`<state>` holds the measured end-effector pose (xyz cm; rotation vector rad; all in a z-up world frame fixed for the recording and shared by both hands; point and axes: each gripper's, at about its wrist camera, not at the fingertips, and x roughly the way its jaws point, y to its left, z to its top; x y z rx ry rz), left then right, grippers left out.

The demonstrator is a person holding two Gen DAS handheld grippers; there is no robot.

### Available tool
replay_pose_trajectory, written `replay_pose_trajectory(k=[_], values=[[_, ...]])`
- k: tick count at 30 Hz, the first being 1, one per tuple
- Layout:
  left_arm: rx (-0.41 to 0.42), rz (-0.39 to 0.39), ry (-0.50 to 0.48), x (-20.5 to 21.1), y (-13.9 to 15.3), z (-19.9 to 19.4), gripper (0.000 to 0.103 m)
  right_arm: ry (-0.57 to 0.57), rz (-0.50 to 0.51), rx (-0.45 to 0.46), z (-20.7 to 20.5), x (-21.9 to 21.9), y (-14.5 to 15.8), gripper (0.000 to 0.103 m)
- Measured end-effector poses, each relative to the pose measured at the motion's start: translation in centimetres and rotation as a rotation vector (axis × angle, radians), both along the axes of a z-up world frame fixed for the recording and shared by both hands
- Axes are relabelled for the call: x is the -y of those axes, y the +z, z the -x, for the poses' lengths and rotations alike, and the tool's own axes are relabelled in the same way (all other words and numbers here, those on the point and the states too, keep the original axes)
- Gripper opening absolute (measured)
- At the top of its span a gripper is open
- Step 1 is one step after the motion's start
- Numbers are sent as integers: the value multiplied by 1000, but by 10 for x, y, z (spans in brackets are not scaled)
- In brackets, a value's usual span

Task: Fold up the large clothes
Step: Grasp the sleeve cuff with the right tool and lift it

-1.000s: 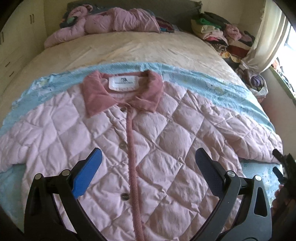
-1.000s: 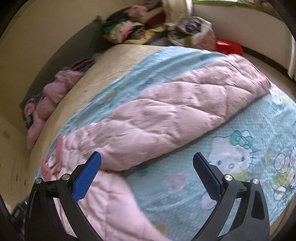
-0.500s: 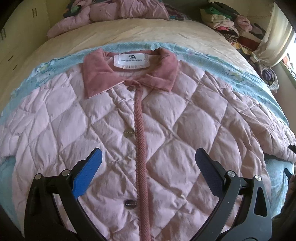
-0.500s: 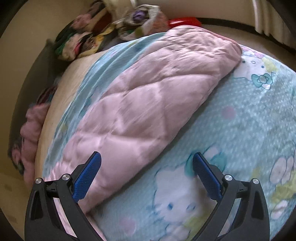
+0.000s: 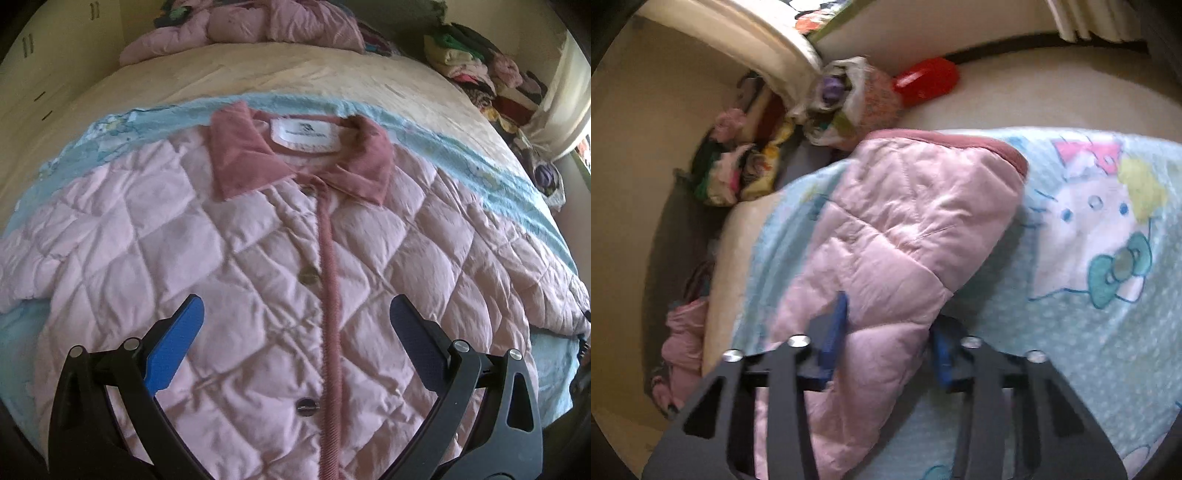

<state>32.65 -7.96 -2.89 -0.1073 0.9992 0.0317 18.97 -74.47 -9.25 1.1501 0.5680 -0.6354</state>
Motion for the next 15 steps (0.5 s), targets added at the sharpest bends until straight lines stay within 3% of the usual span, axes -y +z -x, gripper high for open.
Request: replay_pose_trajectory(k=[2, 9, 15], values=[[7, 3, 16, -7, 6, 2, 95, 48, 65, 47, -4, -5, 19, 20], [55, 6, 52, -21, 40, 7, 95, 212, 158, 194, -27, -30, 94, 18], [94, -33, 20, -12, 76, 6, 95, 337, 204, 287, -45, -54, 152, 17]])
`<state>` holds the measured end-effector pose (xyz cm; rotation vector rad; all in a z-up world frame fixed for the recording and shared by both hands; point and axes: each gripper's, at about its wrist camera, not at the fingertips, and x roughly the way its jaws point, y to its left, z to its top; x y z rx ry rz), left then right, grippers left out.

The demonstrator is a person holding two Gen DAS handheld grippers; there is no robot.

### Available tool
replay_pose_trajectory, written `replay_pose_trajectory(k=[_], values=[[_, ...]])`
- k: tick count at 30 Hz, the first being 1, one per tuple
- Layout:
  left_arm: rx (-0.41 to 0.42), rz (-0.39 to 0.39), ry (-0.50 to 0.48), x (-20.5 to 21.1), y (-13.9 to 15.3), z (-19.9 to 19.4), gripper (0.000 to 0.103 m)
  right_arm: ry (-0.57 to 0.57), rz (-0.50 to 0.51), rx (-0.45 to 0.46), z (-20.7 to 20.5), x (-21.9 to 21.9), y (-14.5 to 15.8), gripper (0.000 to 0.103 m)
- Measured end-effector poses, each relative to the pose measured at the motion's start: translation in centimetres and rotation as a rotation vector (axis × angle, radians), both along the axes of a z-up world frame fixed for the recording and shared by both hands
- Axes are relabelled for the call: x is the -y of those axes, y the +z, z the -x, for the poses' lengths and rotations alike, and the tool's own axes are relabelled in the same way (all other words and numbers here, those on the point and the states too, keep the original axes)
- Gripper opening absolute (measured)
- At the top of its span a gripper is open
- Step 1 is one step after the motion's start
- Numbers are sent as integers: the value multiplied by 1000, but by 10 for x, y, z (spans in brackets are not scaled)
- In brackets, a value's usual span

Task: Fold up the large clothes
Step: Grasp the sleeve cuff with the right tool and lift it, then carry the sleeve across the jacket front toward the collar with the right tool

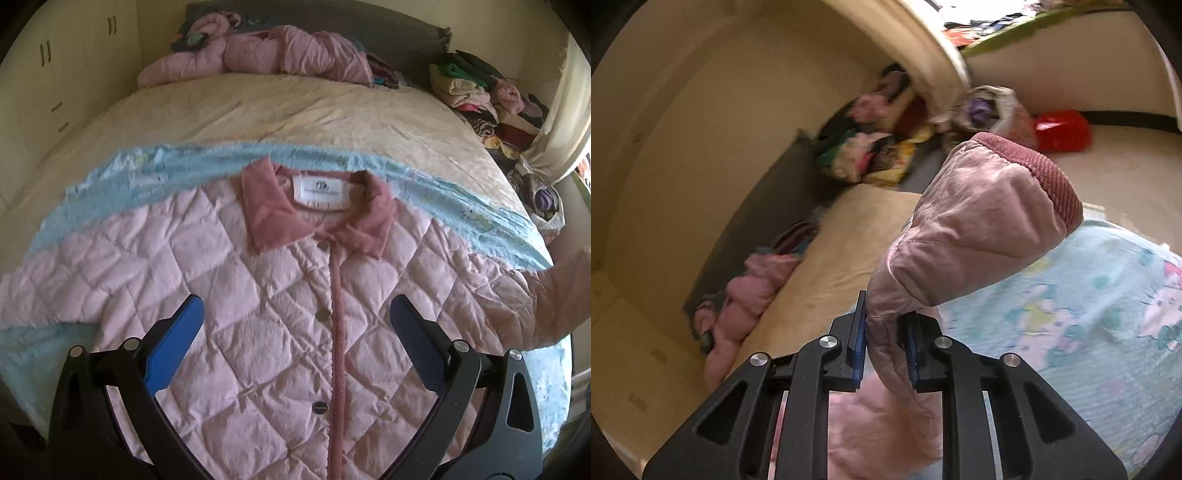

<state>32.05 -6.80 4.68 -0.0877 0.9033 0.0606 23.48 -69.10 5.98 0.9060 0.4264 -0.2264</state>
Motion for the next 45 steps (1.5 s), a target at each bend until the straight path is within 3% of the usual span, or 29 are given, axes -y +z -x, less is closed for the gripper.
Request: replay_pose_trajectory(k=[13, 18, 23, 31, 36, 45], values=[[83, 3, -26, -3, 49, 3, 95, 232, 104, 106, -41, -100, 102, 16], [82, 55, -31, -21, 51, 6, 95, 323, 127, 136, -48, -151, 129, 16], [104, 56, -7, -48, 43, 15, 95, 417, 177, 139, -56, -212, 146, 16], [98, 92, 47, -87, 19, 19, 95, 505, 268, 98, -62, -296, 138, 16], [102, 255, 60, -118, -1, 13, 95, 533, 316, 80, -66, -335, 127, 16], [88, 353, 133, -161, -39, 6, 95, 589, 405, 39, -78, -396, 89, 16]])
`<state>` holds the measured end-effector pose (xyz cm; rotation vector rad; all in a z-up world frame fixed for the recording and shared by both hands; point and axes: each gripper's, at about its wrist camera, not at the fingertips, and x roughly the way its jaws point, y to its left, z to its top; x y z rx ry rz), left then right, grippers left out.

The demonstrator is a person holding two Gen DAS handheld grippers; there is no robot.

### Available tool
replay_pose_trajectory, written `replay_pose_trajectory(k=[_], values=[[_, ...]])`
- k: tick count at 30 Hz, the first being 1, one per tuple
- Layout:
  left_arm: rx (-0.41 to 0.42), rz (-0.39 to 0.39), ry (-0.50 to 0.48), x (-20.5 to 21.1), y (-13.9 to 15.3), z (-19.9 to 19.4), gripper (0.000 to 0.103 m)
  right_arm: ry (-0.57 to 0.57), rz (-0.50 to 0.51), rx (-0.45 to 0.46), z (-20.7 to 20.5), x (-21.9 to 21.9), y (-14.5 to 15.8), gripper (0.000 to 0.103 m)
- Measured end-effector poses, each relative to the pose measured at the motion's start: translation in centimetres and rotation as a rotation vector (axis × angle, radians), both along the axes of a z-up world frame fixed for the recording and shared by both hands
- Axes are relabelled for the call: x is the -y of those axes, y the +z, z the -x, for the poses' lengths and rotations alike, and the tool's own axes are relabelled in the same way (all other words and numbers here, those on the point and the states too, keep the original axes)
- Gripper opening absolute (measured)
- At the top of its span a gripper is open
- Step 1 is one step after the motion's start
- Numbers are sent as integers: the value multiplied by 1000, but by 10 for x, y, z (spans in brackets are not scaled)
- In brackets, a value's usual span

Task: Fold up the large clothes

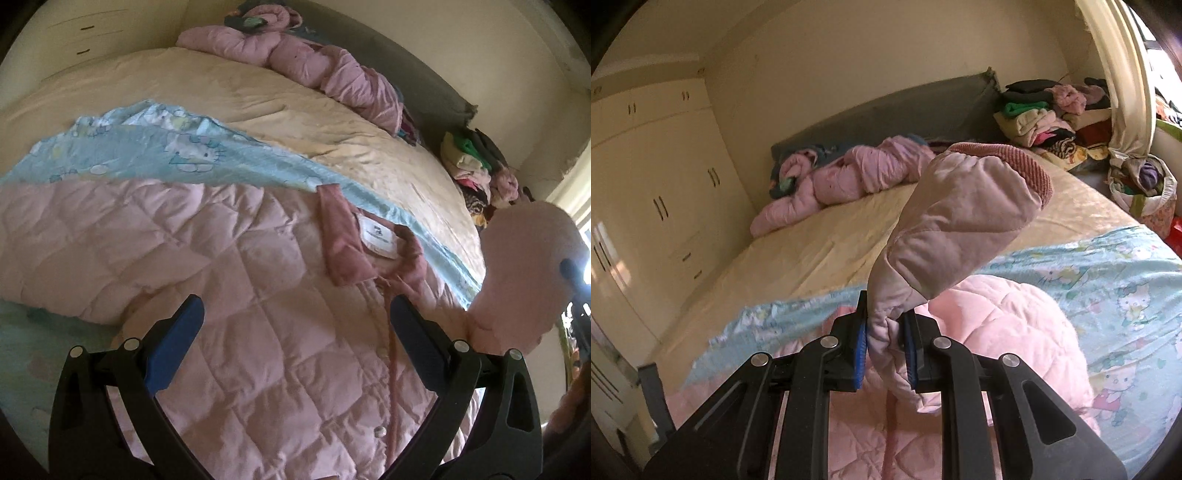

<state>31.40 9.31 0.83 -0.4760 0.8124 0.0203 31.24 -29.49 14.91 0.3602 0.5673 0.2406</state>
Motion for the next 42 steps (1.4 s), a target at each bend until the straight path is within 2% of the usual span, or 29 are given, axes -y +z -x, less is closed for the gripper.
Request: replay_pose_trajectory(k=[7, 9, 11, 13, 16, 22, 30, 34, 39, 42], values=[[-17, 46, 1, -17, -13, -4, 95, 50, 18, -82, -9, -45, -50, 16], [-20, 86, -9, -22, -16, -6, 95, 66, 23, -112, -12, -57, -67, 16], [-15, 187, -34, -30, -21, -8, 95, 77, 20, -142, -13, -68, -83, 16], [-9, 243, -33, -35, -24, -8, 95, 88, 12, -164, -13, -76, -95, 16], [-9, 252, -38, -36, -24, -10, 94, 110, 14, -177, -10, -90, -112, 18], [6, 342, -69, -37, -28, -10, 94, 203, 65, -167, 1, -119, -124, 25], [10, 430, -68, -43, -38, -13, 94, 318, 149, -215, 10, -150, -144, 31], [-19, 421, -74, -39, -45, -16, 94, 367, 145, -248, 15, -158, -153, 45], [-39, 438, -86, -35, -53, -20, 94, 407, 179, -256, 22, -170, -161, 51], [-62, 429, -90, -31, -60, -24, 94, 444, 165, -261, 27, -174, -160, 68]])
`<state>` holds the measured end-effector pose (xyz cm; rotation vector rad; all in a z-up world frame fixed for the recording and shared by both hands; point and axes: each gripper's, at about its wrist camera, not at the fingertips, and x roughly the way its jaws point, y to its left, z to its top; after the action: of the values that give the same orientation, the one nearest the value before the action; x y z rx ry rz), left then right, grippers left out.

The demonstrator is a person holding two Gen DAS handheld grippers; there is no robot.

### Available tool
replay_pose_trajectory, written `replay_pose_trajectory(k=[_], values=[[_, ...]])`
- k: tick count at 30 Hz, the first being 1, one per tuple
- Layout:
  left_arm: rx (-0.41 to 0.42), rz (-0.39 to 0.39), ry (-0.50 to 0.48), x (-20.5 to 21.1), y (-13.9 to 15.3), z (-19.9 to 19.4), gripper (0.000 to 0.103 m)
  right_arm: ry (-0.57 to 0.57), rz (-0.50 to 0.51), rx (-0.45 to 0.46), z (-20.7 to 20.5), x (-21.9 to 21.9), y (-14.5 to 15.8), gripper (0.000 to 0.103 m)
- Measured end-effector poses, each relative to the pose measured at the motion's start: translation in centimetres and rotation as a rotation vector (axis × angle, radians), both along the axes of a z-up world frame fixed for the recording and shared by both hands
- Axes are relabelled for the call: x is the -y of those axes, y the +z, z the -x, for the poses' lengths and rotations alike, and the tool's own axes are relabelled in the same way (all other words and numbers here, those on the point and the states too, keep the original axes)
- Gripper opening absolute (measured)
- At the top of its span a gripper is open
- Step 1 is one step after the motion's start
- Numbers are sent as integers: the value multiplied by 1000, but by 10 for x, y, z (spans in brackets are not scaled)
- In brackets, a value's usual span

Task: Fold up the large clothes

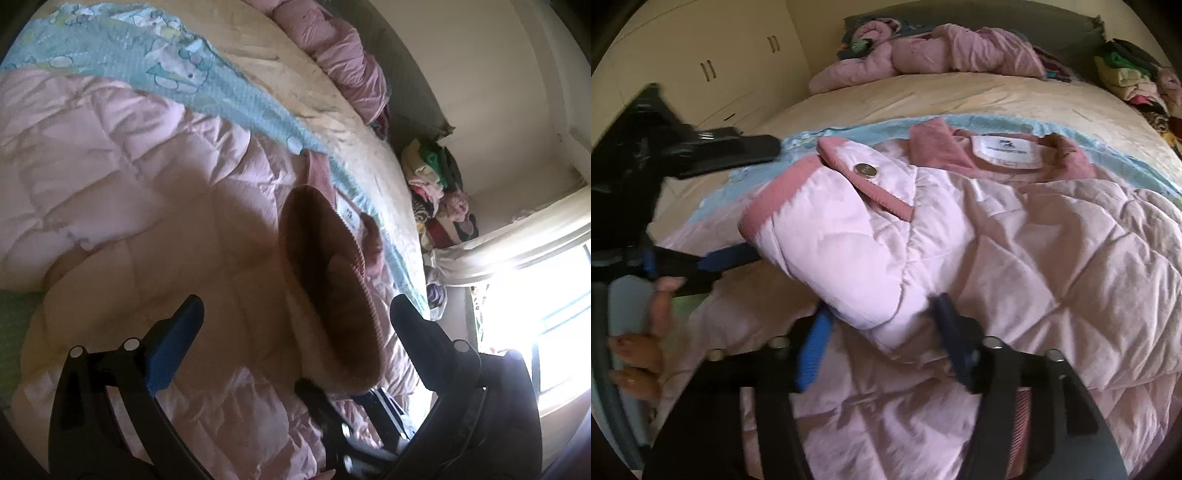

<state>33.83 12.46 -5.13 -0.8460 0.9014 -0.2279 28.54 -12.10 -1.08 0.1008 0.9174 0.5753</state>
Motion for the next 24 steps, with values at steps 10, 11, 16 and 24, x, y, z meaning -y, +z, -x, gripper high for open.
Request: replay_pose_trajectory(k=[10, 11, 16, 24], values=[[-34, -142, -68, 29, -18, -10, 92, 38, -78, -47, 20, 35, 26, 69], [-21, -198, -73, 35, -15, -10, 81, 29, -87, -42, 26, 47, 29, 69], [37, -454, -101, 64, -6, -8, 21, -71, -108, -53, 42, 98, 34, 69], [192, -519, -40, 54, 42, 8, 6, -282, -129, -61, 53, 181, 34, 69]])
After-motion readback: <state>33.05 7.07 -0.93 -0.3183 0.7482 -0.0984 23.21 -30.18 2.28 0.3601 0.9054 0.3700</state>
